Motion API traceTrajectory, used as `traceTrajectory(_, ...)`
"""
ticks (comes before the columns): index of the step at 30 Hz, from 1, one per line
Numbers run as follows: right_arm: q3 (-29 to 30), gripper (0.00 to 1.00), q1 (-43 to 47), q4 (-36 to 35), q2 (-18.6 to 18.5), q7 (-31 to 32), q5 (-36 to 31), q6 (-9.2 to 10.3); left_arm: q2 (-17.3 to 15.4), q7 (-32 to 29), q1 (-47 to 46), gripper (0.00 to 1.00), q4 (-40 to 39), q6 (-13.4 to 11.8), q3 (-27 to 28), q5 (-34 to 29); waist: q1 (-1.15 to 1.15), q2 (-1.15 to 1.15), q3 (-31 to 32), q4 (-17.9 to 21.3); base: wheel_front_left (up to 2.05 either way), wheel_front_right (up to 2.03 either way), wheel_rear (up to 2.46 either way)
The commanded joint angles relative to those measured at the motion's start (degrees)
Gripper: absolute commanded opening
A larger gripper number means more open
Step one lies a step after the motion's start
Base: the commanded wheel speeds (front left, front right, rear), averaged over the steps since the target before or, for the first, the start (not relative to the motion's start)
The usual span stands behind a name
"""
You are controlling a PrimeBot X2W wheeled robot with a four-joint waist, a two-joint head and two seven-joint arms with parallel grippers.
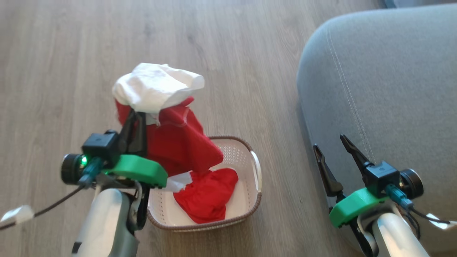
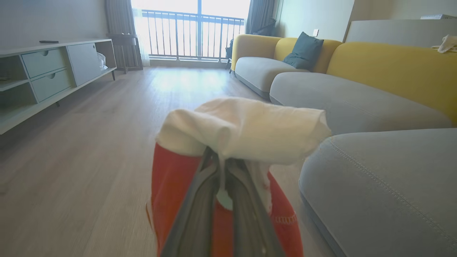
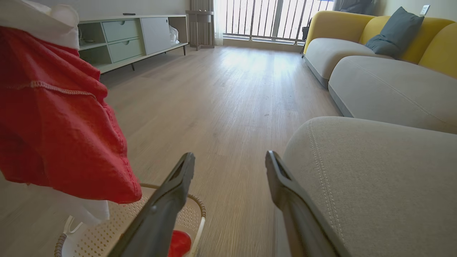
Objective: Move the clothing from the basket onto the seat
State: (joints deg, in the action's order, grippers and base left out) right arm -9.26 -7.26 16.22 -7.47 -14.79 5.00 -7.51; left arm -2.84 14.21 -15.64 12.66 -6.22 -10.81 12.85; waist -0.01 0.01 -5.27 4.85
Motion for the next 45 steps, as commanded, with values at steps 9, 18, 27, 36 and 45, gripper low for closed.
traceTrajectory(9, -0.1, 1.0, 0.2, -2.0, 0.4, -0.2, -0.7, 0.02, -0.1, 0.8, -0.5, 0.0, -14.7, 1.1, 4.6, 0.7, 0.01, -0.01, 1.7, -2.3, 0.0, 0.0, 0.0)
traceTrajectory(18, -0.1, 1.0, 0.3, -2.3, 0.6, -0.2, -0.8, 0.02, 0.0, 0.8, -1.7, 0.0, -23.0, 0.9, 3.6, 0.3, 0.01, -0.01, 2.1, -2.4, 0.0, 0.0, 0.0)
traceTrajectory(27, -0.1, 1.0, 0.6, -2.2, 0.9, -0.2, -0.8, 0.02, 0.0, 0.8, -3.7, 0.0, -26.8, 1.6, -1.7, -0.8, 0.01, -0.01, 2.1, -2.2, 0.0, 0.0, 0.0)
traceTrajectory(36, 0.2, 1.0, 0.5, -2.2, 0.8, -0.2, -0.5, 0.02, 0.0, 0.8, -3.4, 0.0, -23.9, 2.7, -10.8, -0.6, 0.01, -0.01, 1.6, -1.5, 0.0, 0.0, 0.0)
traceTrajectory(45, 0.4, 1.0, 0.5, -1.8, 0.9, -0.2, -0.6, 0.02, 0.0, 0.8, -2.5, 0.0, -21.1, 3.7, -17.1, 0.0, 0.01, -0.01, 1.7, -1.0, 0.0, 0.0, 0.0)
